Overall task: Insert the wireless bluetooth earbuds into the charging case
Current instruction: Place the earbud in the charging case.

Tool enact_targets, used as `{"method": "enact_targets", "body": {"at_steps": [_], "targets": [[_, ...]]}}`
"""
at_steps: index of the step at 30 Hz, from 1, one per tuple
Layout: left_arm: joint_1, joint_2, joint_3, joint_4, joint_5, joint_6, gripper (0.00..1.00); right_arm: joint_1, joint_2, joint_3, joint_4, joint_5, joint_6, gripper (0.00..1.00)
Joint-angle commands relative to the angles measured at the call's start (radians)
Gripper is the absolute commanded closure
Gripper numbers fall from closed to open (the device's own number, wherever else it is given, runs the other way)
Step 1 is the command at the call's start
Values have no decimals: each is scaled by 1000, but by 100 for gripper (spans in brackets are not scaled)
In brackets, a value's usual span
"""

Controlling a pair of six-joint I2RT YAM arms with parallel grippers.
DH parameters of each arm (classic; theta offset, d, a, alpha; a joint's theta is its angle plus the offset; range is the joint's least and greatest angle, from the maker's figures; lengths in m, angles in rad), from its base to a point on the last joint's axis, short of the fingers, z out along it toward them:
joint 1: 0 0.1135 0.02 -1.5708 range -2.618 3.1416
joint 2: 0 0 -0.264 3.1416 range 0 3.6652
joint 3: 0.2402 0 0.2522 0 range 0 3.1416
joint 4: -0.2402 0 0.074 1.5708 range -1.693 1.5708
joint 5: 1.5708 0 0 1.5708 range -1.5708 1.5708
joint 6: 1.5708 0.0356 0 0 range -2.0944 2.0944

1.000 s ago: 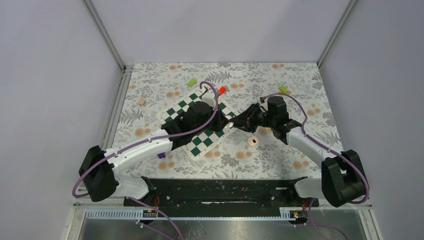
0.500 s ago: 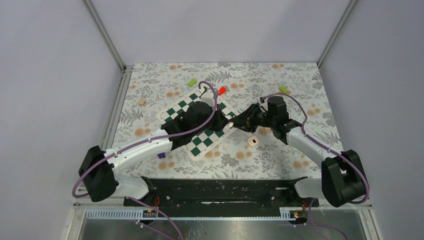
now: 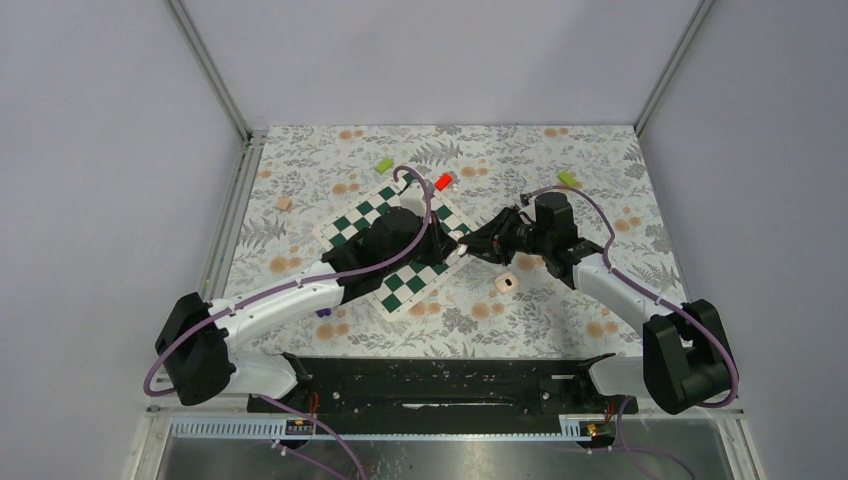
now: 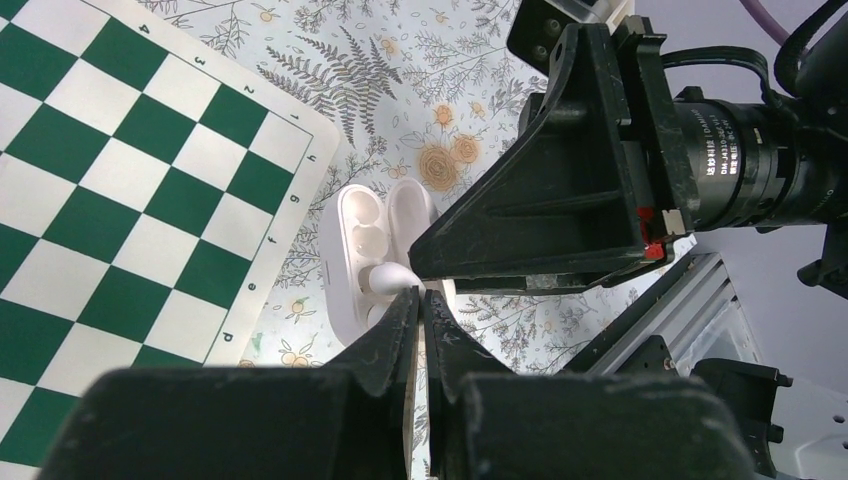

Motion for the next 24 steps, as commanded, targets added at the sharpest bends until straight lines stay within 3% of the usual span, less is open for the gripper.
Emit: {"method": "enact_targets", "body": {"at_steps": [1, 12, 21, 24], "targets": [[2, -16, -22, 45, -33, -21, 100, 3, -7, 8, 56, -27, 5, 100], [2, -11, -10, -1, -79, -2, 100, 3, -9, 6, 58, -27, 7, 100], [2, -43, 18, -30, -94, 9, 78, 3, -17, 1, 59, -25, 7, 100], [2, -65, 19, -26, -100, 13, 77, 3, -17, 1, 59, -24, 6, 100]]}}
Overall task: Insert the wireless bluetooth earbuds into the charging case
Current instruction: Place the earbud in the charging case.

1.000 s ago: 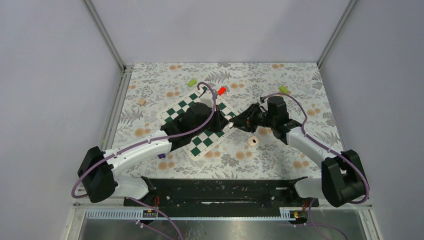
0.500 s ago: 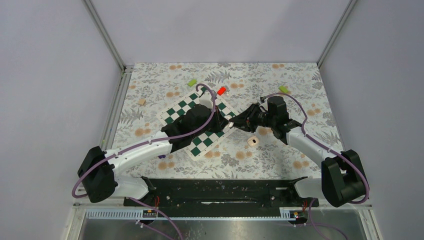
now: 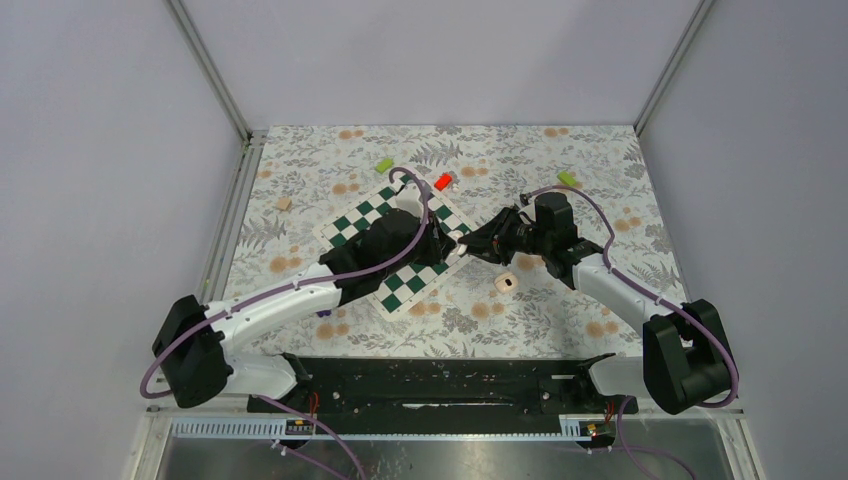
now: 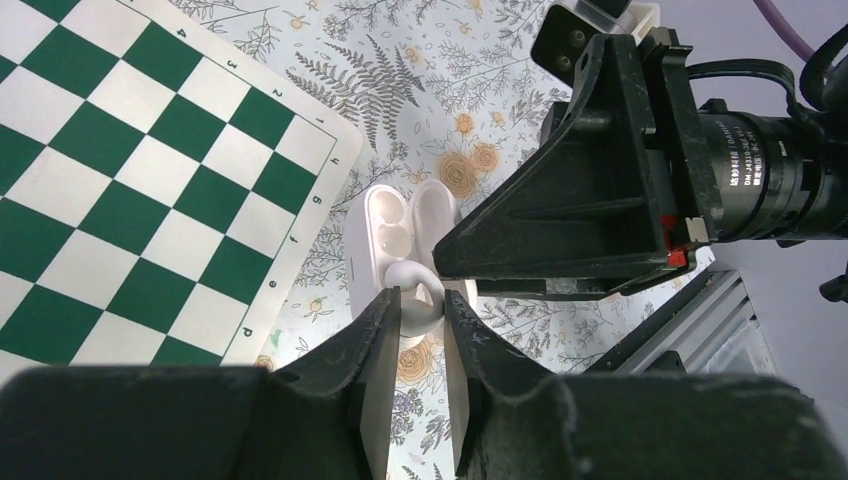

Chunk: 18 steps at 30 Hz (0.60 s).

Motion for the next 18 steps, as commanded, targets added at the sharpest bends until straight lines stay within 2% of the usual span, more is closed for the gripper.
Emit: {"method": "enact_targets", "body": {"at_steps": [1, 13, 18], "targets": [[4, -59, 31, -13, -45, 24, 77, 3, -17, 2, 56, -22, 5, 100], [4, -88, 41, -16, -51, 38, 76, 3, -20, -2, 56, -21, 5, 100], [4, -82, 45, -11, -35, 40, 70, 3, -23, -2, 94, -36, 0, 100]]}}
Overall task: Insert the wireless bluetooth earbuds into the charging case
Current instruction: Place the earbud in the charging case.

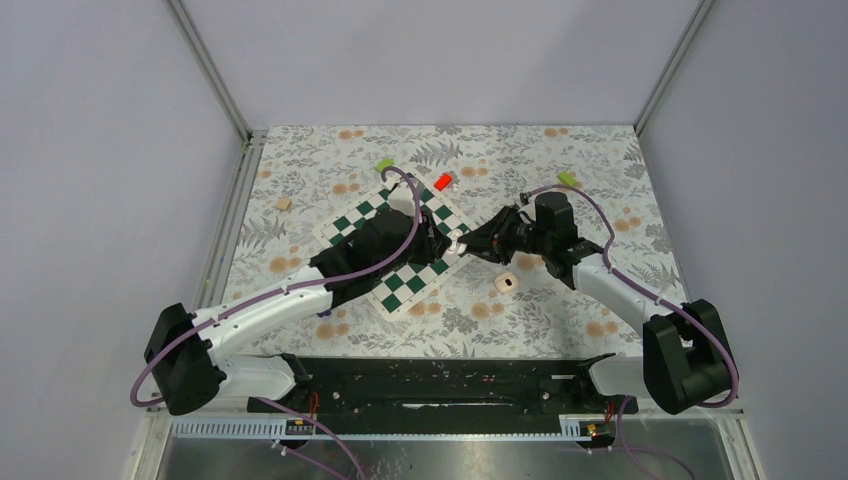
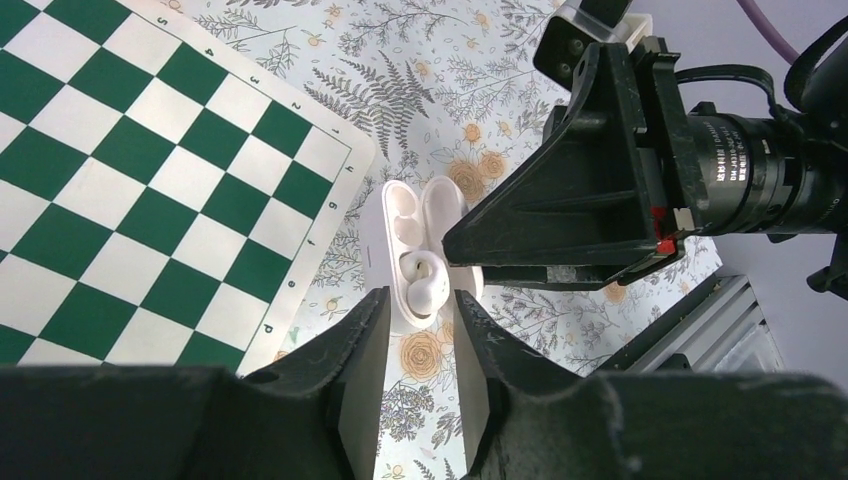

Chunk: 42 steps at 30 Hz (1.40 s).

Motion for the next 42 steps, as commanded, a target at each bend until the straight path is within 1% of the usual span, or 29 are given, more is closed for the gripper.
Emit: {"method": "enact_targets", "body": {"at_steps": [1, 3, 6, 9, 13, 15, 18, 21, 25, 29, 31, 35, 38, 40, 42], "targets": [[5, -24, 46, 30, -11, 10, 70, 3, -22, -2, 107, -50, -4, 100], [11, -32, 44, 28, -19, 5, 71, 3, -31, 2, 128, -69, -40, 100], [41, -58, 35, 29, -19, -7, 72, 3, -37, 24, 71, -83, -142, 100], [91, -82, 26, 36, 46, -15, 74, 3, -21, 39, 23, -122, -244, 100], [155, -107, 12, 54, 203, -9, 76, 3, 9, 51, -16, -196, -394, 100], [186, -105, 13, 55, 327, 25, 76, 3, 30, 63, -31, -243, -467, 100], [224, -76, 41, 4, 486, 68, 76, 3, 60, 63, -34, -283, -553, 100], [229, -49, 51, -28, 612, 96, 77, 4, 53, 45, -34, -280, -623, 100], [229, -29, 37, -30, 732, 86, 79, 6, 10, 48, -152, -230, -786, 100], [230, -40, -1, -15, 755, 65, 79, 9, -80, 32, -245, -215, -949, 100], [228, -55, -20, -1, 748, 58, 79, 10, -124, 10, -252, -204, -1003, 100], [228, -48, -24, 11, 799, 55, 79, 17, -176, -43, -158, -205, -1007, 100], [222, -26, -10, 6, 857, 58, 79, 18, -175, -43, -175, -179, -1002, 100], [201, -19, 5, -31, 809, 82, 79, 18, -158, -21, -204, -174, -994, 100], [157, -31, 29, -86, 695, 119, 78, 18, -136, 7, -252, -152, -966, 100]]}}
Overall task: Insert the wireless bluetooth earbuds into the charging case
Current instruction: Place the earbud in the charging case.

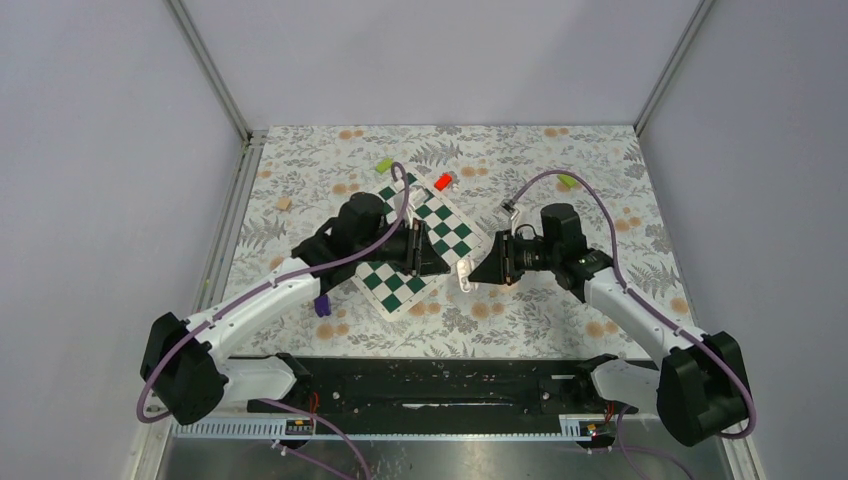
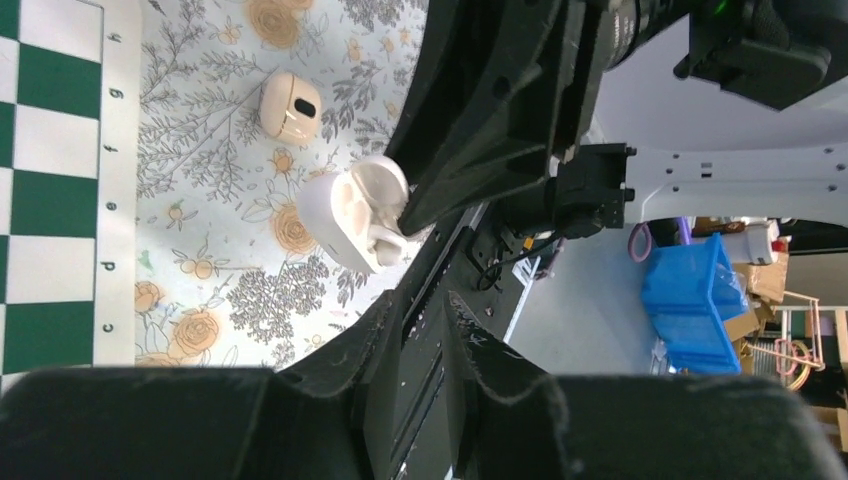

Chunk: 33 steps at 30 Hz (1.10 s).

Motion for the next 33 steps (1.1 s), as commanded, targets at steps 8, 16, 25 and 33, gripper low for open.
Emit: {"method": "enact_targets", "body": {"at_steps": [8, 16, 25, 33], "targets": [[-152, 13, 68, -28, -300, 19, 54, 11, 71, 147, -166, 197, 181, 100], [-155, 35, 53, 64, -305, -16, 52, 11, 33, 235, -310, 287, 265, 100], [-160, 112, 46, 138, -312, -73, 46, 11, 25, 254, -306, 264, 299, 100], [-161, 142, 25, 205, -316, -118, 52, 11, 25, 257, -294, 237, 304, 100]]}}
